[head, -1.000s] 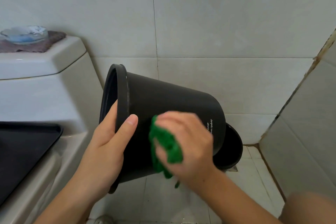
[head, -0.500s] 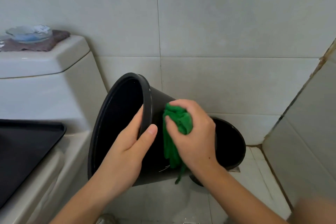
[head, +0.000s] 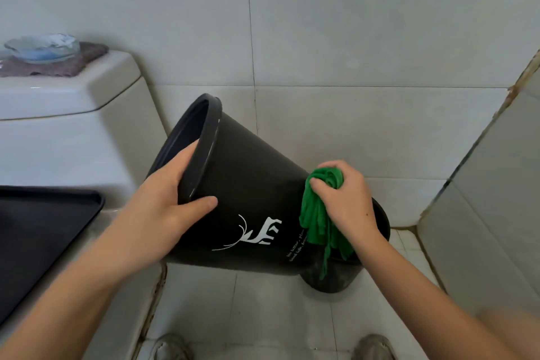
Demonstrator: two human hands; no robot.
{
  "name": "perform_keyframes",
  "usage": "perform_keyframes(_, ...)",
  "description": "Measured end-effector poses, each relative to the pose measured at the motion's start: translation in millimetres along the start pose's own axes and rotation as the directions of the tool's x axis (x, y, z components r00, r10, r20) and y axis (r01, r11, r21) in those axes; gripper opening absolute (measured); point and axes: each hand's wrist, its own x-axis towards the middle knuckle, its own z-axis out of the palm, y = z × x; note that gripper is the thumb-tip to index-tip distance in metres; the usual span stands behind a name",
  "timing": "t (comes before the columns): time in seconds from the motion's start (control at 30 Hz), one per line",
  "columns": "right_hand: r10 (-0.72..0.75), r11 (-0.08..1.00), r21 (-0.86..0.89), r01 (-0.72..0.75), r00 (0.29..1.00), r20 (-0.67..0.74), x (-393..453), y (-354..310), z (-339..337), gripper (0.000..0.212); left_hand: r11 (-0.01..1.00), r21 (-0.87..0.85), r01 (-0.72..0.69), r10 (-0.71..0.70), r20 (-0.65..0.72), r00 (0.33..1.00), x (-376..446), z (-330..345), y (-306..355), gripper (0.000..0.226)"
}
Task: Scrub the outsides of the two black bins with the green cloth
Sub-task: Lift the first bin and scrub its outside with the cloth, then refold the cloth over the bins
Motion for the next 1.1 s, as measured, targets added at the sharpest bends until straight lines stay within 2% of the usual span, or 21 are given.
perform_keyframes(0.17, 0.057, 0.996, 0.062, -0.059, 0.998, 0.03, -5.7, -2.7, -5.5, 0.013, 0.994, 0.106, -0.001, -0.012, 0.118, 0.993, 7.6, 4.0, -9.5, 0.068)
perform_keyframes(0.4, 0.103, 0.967, 0.231, -0.104, 0.995, 0.018, -6.8, -11.1, -20.4, 0.013, 0.911, 0.412, -0.037, -0.067, 0.234, 0.97, 27.9, 17.4, -45.7, 0.074)
perform_keyframes(0.53, 0.154, 0.929, 0.336, -0.156, 0.988, 0.031, -6.3, -12.2, -24.3, 0.012, 0.824, 0.565, -0.045, -0.184, 0.342, 0.921, 36.8, 46.2, -86.3, 0.075)
perform_keyframes(0.67, 0.176, 0.918, 0.352, -0.182, 0.983, 0.047, -6.1, -9.9, -21.5, 0.011, 0.707, 0.699, -0.103, -0.296, 0.425, 0.855, 41.9, 83.6, -126.7, 0.072)
perform_keyframes(0.83, 0.2, 0.921, 0.324, -0.218, 0.976, 0.09, -4.3, -3.9, -16.8, 0.01, 0.591, 0.793, -0.15, -0.356, 0.423, 0.833, 50.8, 125.4, -173.8, 0.076)
perform_keyframes(0.97, 0.254, 0.906, 0.325, -0.27, 0.963, 0.092, -0.7, 4.4, -15.1, 0.009, 0.593, 0.798, -0.109, -0.37, 0.389, 0.844, 54.8, 143.7, -199.1, 0.076)
perform_keyframes(1.1, 0.287, 0.893, 0.335, -0.3, 0.954, 0.09, 3.1, 10.8, -14.5, 0.008, 0.584, 0.801, -0.135, -0.379, 0.416, 0.827, 48.6, 159.0, -215.9, 0.081)
